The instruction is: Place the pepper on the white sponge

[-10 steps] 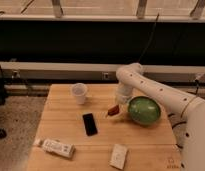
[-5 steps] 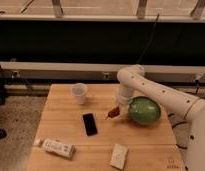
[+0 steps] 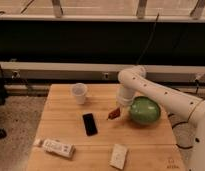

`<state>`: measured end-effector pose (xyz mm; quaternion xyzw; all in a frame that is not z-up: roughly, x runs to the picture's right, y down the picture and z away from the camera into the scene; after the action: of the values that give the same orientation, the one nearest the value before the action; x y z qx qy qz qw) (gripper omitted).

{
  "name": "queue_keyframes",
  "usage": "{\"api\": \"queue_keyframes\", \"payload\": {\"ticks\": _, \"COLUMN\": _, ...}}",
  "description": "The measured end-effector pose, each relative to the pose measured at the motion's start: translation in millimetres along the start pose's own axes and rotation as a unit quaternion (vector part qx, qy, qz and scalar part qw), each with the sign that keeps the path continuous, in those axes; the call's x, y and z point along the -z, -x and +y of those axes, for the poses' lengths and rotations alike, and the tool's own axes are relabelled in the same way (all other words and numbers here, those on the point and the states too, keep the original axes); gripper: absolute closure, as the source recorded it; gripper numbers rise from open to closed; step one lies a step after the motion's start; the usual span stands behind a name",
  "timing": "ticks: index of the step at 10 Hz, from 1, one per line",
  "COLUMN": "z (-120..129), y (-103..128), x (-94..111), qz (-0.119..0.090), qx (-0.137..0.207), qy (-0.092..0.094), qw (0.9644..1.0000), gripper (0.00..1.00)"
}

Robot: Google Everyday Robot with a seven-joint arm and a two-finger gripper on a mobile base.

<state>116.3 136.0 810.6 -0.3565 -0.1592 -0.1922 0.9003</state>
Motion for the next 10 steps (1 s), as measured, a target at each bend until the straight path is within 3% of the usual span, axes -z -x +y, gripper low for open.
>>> {"api": "queue_keyframes", "payload": {"ticks": 10, "z": 25, "y": 14, "x": -5, "qz": -0.005, "qx": 0.0, "qy": -0.002, "qw": 1.0, "gripper": 1.0}}
